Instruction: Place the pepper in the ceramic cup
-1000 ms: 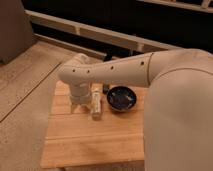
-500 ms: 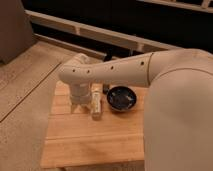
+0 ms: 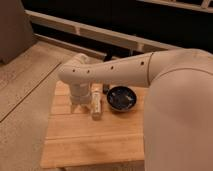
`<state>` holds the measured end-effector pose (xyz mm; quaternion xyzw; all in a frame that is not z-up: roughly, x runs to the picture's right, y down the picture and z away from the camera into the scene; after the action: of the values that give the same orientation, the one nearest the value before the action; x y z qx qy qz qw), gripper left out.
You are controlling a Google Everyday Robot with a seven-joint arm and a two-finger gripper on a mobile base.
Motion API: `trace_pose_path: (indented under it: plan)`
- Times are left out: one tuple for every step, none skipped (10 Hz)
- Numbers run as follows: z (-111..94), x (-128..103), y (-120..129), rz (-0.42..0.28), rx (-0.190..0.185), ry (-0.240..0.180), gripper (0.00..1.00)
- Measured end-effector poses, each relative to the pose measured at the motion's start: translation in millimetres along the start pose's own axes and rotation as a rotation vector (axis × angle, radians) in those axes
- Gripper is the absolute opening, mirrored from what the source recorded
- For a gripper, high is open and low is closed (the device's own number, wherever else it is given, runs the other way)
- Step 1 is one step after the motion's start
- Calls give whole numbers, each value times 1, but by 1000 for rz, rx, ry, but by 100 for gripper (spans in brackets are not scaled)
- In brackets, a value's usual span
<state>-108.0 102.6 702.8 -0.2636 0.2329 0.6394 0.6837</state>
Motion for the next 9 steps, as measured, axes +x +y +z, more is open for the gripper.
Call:
trace_pose_path:
  plan:
    - [0, 0, 0, 0, 0, 0, 65]
    - [0, 0, 0, 0, 0, 0, 65]
    - [0, 0, 0, 0, 0, 0, 65]
    - [0, 0, 0, 0, 0, 0, 65]
    - [0, 0, 0, 0, 0, 0, 65]
    - [0, -1, 0, 1, -1, 1, 65]
    - [1, -4, 0, 8, -11, -3, 65]
    - [2, -19, -5, 36, -39, -22, 65]
    - [4, -37, -16, 60, -51, -43, 65]
